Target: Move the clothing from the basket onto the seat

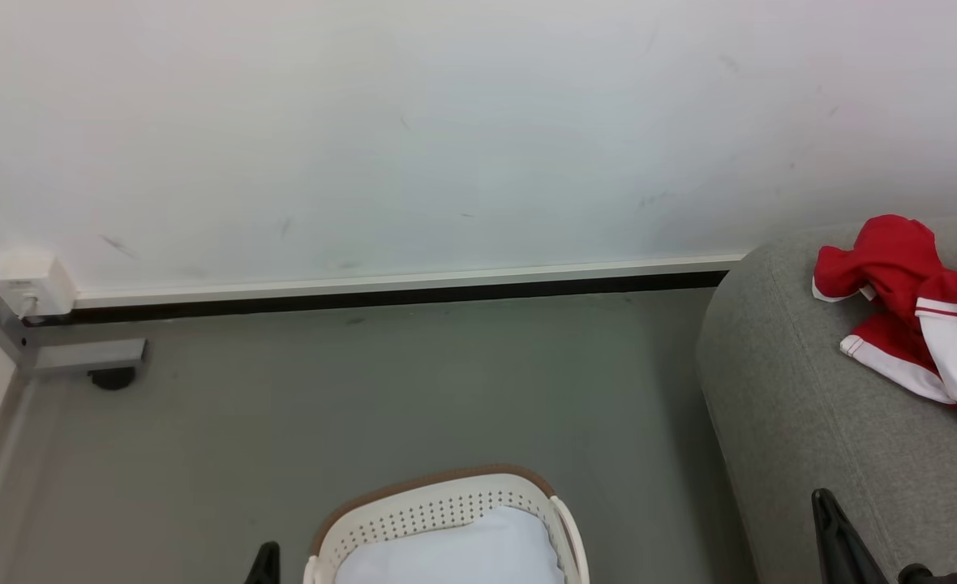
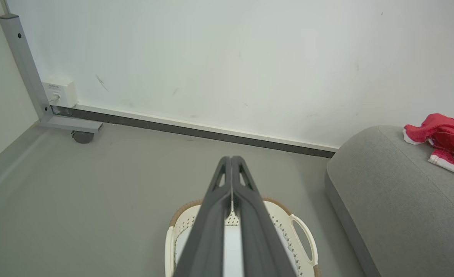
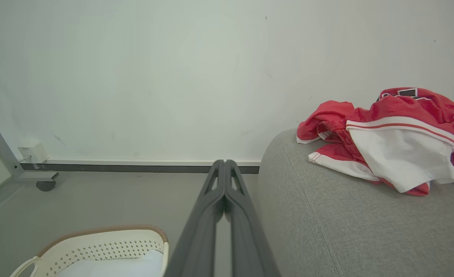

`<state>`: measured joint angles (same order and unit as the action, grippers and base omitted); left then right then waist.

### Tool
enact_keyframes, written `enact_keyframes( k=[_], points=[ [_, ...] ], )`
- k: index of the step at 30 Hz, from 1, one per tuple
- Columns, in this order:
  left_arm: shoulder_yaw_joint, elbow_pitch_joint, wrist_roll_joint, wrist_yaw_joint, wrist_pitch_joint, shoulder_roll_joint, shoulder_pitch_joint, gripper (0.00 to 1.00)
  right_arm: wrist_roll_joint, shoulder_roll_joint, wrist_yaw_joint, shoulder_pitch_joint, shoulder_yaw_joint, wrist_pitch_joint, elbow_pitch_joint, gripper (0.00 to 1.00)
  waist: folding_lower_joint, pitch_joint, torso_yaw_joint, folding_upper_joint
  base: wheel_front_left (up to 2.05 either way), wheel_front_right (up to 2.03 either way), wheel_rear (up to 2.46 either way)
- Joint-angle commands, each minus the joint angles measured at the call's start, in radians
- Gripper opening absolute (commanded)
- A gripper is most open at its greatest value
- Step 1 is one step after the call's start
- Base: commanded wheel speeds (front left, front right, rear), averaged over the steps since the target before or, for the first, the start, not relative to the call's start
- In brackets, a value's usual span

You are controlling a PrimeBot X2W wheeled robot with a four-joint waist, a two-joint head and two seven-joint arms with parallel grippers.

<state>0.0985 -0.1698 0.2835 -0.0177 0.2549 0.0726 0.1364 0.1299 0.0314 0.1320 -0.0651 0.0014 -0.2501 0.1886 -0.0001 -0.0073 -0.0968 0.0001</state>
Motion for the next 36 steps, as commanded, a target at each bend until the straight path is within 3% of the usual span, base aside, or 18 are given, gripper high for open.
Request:
enact_keyframes(
  k=[1, 36],
  points=[
    [-0.011, 0.012, 0.044, -0.002, -0.01, 0.0, -0.014, 0.0, 0.048, 0.006, 0.0, 0.013, -0.001, 0.006, -0.016, 0.0, 0.0001, 0.0, 0.001, -0.0001, 0.0, 0.0, 0.0],
    [-0.097, 0.03, 0.582, -0.001, -0.159, -0.009, -0.11, 0.0, 0.713, 0.069, -0.001, 0.096, 0.022, 0.1, 0.016, 0.0, 0.0001, 0.001, 0.028, -0.0001, 0.0, 0.0, 0.0]
  ],
)
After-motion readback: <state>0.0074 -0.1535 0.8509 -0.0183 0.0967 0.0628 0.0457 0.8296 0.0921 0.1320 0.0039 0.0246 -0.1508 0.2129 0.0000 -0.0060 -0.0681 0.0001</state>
